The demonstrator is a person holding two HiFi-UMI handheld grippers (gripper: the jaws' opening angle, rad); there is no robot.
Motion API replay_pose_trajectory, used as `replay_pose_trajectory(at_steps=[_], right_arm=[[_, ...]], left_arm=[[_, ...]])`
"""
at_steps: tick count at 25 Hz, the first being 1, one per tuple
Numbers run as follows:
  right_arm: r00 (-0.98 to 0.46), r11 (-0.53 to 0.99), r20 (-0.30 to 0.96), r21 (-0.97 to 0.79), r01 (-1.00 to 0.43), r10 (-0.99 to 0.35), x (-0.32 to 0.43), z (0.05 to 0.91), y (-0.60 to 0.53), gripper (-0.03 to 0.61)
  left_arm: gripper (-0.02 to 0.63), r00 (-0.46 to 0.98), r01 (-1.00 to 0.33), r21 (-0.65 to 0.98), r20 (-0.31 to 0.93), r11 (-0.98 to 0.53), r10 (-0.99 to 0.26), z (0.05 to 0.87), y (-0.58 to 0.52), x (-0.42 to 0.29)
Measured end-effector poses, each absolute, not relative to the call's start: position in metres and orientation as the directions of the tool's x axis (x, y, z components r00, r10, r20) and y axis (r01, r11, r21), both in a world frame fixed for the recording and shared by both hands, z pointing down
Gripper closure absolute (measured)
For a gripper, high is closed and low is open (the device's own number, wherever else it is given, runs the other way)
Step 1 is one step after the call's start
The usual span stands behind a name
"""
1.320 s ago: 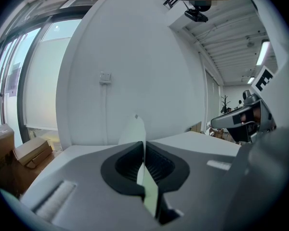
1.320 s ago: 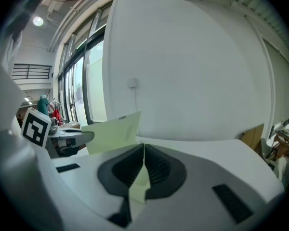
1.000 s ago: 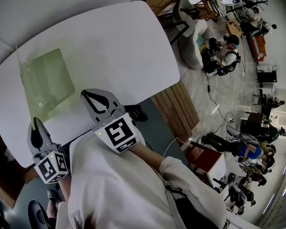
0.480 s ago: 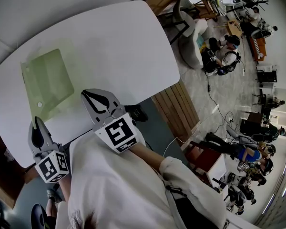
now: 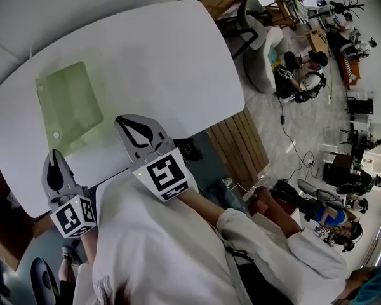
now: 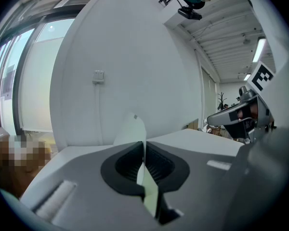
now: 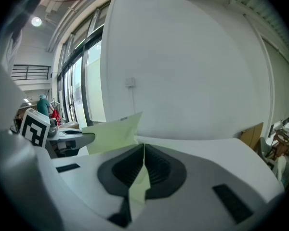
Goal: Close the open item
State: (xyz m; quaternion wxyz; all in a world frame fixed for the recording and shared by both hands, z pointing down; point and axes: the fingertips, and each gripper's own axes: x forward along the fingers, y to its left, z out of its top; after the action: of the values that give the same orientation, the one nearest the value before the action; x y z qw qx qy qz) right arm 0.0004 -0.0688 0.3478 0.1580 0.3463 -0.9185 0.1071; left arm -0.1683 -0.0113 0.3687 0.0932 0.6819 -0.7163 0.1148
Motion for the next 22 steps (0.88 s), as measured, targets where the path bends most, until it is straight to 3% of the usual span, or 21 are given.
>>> replay_pose_trajectory(at_steps=[22], right_arm=[[-0.731, 0.753, 0.373, -0.116, -0.647, -0.571, -0.005, 0.360, -0.075, 0.568]], left_arm=[[0.601, -0.023, -0.996, -0.090, 0.335, -0.007, -0.942, 0.386, -0.028, -0.145]])
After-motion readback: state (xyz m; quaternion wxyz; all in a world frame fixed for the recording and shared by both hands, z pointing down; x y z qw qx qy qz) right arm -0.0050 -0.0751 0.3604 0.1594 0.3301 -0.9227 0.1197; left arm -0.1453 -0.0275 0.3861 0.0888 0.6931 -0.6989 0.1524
